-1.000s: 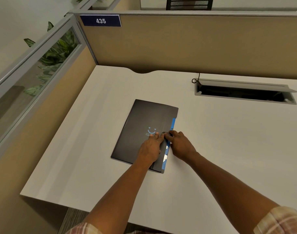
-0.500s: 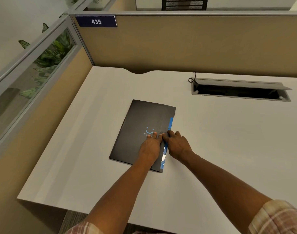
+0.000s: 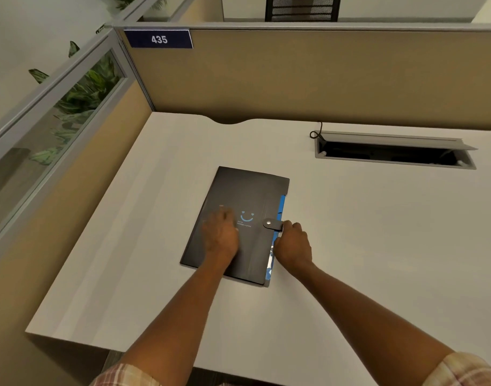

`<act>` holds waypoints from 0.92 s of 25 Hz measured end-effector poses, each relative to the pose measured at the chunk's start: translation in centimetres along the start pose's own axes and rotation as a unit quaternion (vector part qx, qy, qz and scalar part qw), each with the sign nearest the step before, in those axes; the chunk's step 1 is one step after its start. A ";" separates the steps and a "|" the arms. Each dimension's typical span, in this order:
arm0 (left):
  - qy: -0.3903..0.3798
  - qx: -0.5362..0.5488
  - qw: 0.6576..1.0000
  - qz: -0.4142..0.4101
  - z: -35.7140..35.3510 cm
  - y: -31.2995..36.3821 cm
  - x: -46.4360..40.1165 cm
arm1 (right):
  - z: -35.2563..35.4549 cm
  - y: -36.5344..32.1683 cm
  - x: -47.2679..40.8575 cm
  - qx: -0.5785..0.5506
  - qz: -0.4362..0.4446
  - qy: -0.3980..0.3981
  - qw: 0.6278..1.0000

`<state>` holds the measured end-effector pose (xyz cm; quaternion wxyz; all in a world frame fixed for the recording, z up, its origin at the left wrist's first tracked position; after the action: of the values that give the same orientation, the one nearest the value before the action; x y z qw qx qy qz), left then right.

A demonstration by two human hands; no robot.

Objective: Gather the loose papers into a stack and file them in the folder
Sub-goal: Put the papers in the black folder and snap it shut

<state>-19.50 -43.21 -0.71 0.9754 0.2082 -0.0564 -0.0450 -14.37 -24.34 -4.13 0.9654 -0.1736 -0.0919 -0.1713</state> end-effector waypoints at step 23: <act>-0.011 0.363 0.904 0.228 1.8 -7.3 -7.0 | 2.8 2.7 -5.7 -0.260 -0.149 0.023 0.954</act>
<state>-27.13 -49.75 -2.72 0.8155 0.5286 -0.1250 0.1999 -18.96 -19.24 -3.69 0.8520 -0.3991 -0.0464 -0.3356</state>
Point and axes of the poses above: each hand's wrist, its own x-axis away from the middle knuckle, its own z-axis out of the back of the hand, y = z × x, the point moved 7 cm from there along -x, towards the middle knuckle, and after that the axes turned 14 degrees about x, right-handed, at the moved point
